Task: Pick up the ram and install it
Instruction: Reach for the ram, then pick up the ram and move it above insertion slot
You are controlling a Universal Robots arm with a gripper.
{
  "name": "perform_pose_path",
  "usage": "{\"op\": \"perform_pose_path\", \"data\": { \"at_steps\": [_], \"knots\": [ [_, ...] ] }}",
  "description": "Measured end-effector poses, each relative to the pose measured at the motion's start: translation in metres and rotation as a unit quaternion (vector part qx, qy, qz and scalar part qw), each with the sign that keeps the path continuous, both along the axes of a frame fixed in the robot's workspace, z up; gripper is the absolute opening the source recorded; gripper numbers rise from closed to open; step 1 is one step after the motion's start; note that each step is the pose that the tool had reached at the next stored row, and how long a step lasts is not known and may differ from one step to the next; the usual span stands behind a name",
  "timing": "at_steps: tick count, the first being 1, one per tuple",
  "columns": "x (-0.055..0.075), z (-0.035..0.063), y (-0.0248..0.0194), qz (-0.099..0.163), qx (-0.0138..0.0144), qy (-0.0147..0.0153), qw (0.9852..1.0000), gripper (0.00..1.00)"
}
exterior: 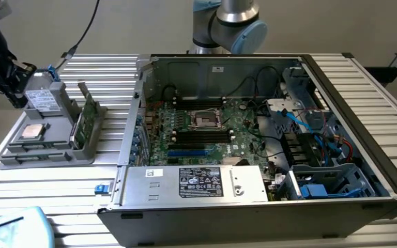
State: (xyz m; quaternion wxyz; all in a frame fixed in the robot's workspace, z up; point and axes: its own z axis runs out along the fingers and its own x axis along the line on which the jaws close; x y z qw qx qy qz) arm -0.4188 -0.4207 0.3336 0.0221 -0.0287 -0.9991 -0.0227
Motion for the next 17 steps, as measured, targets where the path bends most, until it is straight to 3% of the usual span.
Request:
{"op": "perform_pose_path", "data": {
  "at_steps": [15,17],
  "knots": [
    [-0.0010,-0.0001,0.0000,0.000,0.0000,0.0006,1.0000,0.11],
    [-0.0011,-0.0006,0.0000,0.009,0.0000,0.0006,1.0000,0.11]
  ]
}}
